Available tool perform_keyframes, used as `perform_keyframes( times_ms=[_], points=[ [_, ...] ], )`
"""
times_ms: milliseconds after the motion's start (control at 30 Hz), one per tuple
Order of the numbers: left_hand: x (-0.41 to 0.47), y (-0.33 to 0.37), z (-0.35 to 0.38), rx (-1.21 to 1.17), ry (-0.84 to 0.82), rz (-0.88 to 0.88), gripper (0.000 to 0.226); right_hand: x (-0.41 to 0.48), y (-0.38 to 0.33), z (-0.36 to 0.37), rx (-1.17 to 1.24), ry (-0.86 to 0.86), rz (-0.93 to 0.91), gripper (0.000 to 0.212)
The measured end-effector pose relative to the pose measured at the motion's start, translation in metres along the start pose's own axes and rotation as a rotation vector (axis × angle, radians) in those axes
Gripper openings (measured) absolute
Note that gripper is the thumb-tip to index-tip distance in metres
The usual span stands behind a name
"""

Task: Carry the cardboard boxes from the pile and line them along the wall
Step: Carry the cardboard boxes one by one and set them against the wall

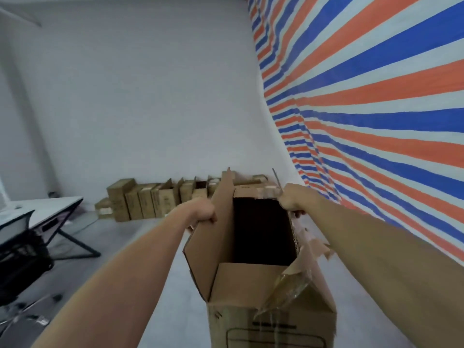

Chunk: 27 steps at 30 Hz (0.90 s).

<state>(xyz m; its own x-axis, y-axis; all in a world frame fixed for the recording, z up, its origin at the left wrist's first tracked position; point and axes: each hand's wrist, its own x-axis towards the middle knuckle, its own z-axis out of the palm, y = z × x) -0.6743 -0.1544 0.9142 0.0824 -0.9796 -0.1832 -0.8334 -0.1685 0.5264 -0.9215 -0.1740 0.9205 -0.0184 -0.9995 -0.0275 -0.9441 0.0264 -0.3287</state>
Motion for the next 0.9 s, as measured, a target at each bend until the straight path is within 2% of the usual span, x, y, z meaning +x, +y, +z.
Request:
perform_keyframes(
  times_ms=[133, 233, 367, 533, 667, 900],
  points=[
    [0.105, -0.025, -0.012, 0.023, 0.012, -0.035, 0.016, 0.112, -0.024, 0.046, 0.05, -0.06, -0.001, 0.045],
    [0.186, -0.043, -0.033, 0.049, 0.006, -0.069, 0.02, 0.188, -0.052, 0.064, 0.074, -0.058, -0.001, 0.034],
    [0.278, -0.061, -0.065, 0.051, 0.01, -0.087, 0.025, 0.275, -0.088, 0.074, 0.098, -0.063, -0.03, 0.032],
    [0.392, -0.084, -0.085, -0.004, 0.018, -0.128, 0.021, 0.391, -0.124, 0.098, 0.074, -0.033, -0.049, 0.014],
    [0.486, -0.106, -0.094, -0.025, 0.036, -0.183, 0.027, 0.499, -0.152, 0.129, 0.054, -0.04, -0.093, 0.012],
    [0.651, -0.14, -0.136, -0.085, 0.07, -0.276, 0.024, 0.684, -0.224, 0.156, 0.024, -0.107, -0.171, 0.023]
  ],
)
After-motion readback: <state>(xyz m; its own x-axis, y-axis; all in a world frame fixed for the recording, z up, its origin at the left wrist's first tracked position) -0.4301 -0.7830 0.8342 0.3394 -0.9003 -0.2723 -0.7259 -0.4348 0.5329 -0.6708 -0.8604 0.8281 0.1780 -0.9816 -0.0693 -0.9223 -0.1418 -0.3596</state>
